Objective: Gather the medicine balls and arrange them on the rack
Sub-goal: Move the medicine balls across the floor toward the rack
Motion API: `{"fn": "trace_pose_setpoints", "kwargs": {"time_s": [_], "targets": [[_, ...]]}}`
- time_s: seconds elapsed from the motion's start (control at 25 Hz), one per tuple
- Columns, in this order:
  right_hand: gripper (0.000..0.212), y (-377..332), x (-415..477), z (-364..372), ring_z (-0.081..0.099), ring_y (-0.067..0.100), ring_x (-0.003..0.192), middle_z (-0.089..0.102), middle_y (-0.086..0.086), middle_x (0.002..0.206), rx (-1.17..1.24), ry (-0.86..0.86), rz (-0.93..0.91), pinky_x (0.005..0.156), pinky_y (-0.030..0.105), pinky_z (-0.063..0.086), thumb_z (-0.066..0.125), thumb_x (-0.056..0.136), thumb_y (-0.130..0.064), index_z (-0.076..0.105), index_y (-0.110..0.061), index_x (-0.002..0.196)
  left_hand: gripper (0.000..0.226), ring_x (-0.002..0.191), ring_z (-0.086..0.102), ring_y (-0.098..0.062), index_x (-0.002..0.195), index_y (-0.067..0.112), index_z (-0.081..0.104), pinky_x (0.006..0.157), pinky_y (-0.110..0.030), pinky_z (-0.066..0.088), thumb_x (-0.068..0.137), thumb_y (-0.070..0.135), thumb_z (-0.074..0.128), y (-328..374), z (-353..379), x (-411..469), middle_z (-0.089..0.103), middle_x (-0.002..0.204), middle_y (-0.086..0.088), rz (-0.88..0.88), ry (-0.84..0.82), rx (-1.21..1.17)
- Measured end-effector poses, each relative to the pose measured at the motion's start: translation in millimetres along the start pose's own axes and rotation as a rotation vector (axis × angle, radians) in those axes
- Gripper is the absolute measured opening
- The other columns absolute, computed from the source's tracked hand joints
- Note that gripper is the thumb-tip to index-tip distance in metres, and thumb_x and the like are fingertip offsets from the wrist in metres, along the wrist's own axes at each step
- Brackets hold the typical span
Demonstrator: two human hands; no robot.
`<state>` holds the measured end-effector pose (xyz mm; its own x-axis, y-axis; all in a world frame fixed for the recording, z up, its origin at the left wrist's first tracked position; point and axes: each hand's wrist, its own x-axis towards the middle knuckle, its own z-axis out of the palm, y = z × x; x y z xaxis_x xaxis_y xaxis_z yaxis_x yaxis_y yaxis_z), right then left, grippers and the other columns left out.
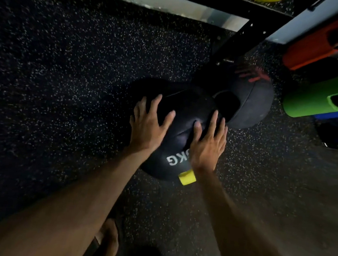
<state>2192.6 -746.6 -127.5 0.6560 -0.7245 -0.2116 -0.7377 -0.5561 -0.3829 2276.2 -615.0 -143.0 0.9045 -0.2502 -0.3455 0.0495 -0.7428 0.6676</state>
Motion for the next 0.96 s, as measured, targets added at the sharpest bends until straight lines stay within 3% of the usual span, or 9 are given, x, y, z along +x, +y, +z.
{"fn": "trace_pose_setpoints", "kwargs": {"time_s": [0.08,0.2,0.28,0.36,0.56,0.8,0.96], "targets": [[0.07,-21.1,52.8,-7.4,0.007,0.028,0.155,0.014,0.006,0.167,0.0,-0.066,0.042,0.124,0.051,0.009,0.031,0.099,-0.065,0.015,-0.033,0.16,0.081,0.152,0.011,-0.035,0.158,0.035,0.017,0.119,-0.056,0.021,0.09,0.07,0.045,-9.2,0.3,-22.2,0.008,0.166,-0.016,0.175,-0.006,0.082],[0.069,-55.3,100.0,-13.5,0.016,0.032,0.152,0.022,0.012,0.164,0.047,-0.1,0.051,0.123,0.051,0.015,0.041,0.099,-0.06,0.028,-0.025,0.157,0.084,0.153,0.003,-0.036,0.158,0.04,0.009,0.116,-0.063,0.022,0.089,0.072,0.044,-11.0,-6.4,-4.4,-0.002,0.167,-0.013,0.169,-0.032,0.053],[0.065,-61.2,87.9,-7.9,0.02,0.03,0.151,0.025,0.011,0.162,0.103,-0.014,-0.007,0.121,0.052,0.021,0.046,0.099,-0.056,0.035,-0.024,0.154,0.081,0.152,0.007,-0.037,0.158,0.042,0.01,0.115,-0.064,0.026,0.09,0.071,0.043,-7.5,-20.2,28.2,0.003,0.167,-0.014,0.083,-0.052,0.019],[0.065,-59.2,53.6,1.2,0.014,0.026,0.153,0.018,0.006,0.165,0.113,0.045,-0.006,0.122,0.052,0.019,0.043,0.098,-0.06,0.029,-0.032,0.155,0.075,0.149,0.015,-0.039,0.157,0.043,0.015,0.112,-0.064,0.029,0.092,0.066,0.046,-5.2,-36.7,61.4,0.012,0.165,-0.015,0.007,-0.039,0.007],[0.071,-89.6,78.9,8.4,0.0,0.021,0.155,0.003,-0.003,0.169,0.12,-0.07,0.042,0.121,0.057,0.011,0.034,0.094,-0.074,0.015,-0.046,0.156,0.06,0.141,0.027,-0.037,0.154,0.043,0.026,0.106,-0.065,0.035,0.099,0.058,0.043,14.8,-56.6,120.0,0.027,0.157,-0.014,-0.19,-0.002,-0.01],[0.075,-111.8,104.1,4.4,-0.007,0.021,0.155,-0.004,-0.004,0.169,0.04,-0.183,0.07,0.119,0.059,0.008,0.026,0.091,-0.079,0.009,-0.047,0.156,0.061,0.15,0.015,-0.038,0.157,0.041,0.015,0.115,-0.06,0.029,0.102,0.053,0.038,18.8,-69.3,134.9,0.012,0.165,-0.014,-0.234,-0.11,-0.044],[0.068,-122.6,83.3,-15.7,0.003,0.027,0.155,0.005,0.003,0.168,0.041,-0.222,0.082,0.12,0.058,0.013,0.034,0.098,-0.066,0.018,-0.037,0.157,0.062,0.137,0.037,-0.039,0.155,0.031,0.025,0.099,-0.054,0.045,0.1,0.046,0.05,20.2,-86.5,103.4,0.033,0.152,-0.018,-0.272,-0.142,0.029]]}}
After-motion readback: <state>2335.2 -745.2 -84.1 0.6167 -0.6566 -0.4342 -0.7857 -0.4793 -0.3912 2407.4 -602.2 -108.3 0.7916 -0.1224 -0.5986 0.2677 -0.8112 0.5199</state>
